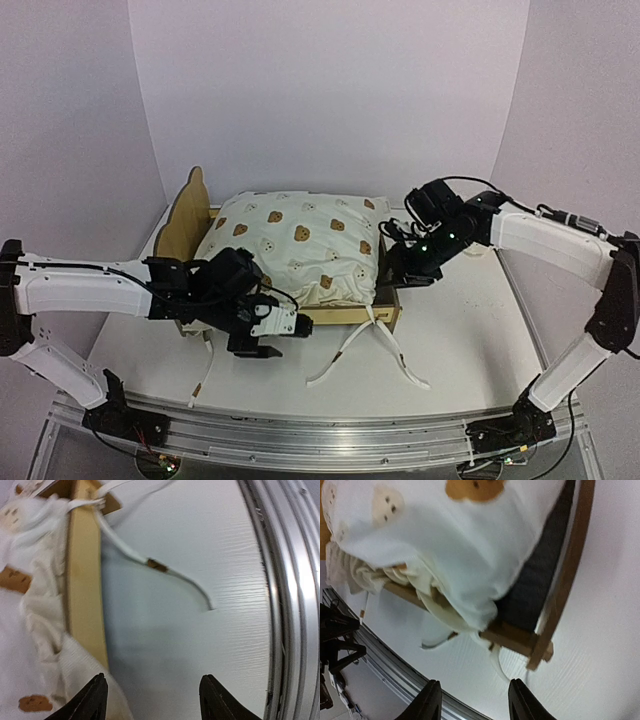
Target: Set up the pet bed
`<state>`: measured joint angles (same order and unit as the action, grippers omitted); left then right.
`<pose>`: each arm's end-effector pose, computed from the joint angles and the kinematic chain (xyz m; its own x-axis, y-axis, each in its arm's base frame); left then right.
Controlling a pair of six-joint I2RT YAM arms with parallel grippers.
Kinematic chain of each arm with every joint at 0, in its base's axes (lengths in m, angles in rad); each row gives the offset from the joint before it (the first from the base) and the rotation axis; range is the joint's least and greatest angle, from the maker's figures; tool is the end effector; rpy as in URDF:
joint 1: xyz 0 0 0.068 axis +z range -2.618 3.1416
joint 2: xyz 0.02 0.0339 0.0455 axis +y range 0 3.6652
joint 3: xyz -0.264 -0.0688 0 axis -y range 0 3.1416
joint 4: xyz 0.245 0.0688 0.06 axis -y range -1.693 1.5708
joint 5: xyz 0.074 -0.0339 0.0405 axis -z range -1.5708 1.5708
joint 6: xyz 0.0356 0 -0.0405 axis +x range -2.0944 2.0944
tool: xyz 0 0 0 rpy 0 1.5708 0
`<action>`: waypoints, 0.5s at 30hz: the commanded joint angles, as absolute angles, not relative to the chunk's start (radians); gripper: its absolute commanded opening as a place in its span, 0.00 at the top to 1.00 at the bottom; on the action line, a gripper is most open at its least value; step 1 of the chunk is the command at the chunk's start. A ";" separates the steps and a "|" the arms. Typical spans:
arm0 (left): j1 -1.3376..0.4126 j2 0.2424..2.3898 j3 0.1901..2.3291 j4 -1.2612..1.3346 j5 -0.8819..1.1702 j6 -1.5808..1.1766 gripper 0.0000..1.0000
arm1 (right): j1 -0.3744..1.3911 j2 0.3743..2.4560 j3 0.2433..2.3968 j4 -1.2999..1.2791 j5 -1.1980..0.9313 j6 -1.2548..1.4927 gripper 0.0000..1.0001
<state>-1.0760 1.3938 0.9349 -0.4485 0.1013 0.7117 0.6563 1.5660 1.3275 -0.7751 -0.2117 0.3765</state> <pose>0.1332 -0.2544 0.2324 0.3078 0.7978 -0.5184 0.9298 -0.1366 0.3419 0.2557 0.2064 0.2856 -0.8770 -0.2218 -0.4262 -0.3894 0.8477 0.3603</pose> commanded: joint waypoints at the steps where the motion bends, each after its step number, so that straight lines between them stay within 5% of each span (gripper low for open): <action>1: -0.938 1.333 0.987 -0.559 -0.068 0.580 0.35 | 0.695 1.665 1.428 -0.686 -0.185 0.474 0.57; 15: -0.856 1.320 0.857 -0.497 -0.191 0.662 0.31 | 0.855 1.905 1.556 -0.644 0.115 0.415 0.46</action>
<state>-0.8581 1.3048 0.8582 -0.5283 -0.1437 0.6350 0.8636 1.8595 1.5034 -0.6472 -0.0337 0.4086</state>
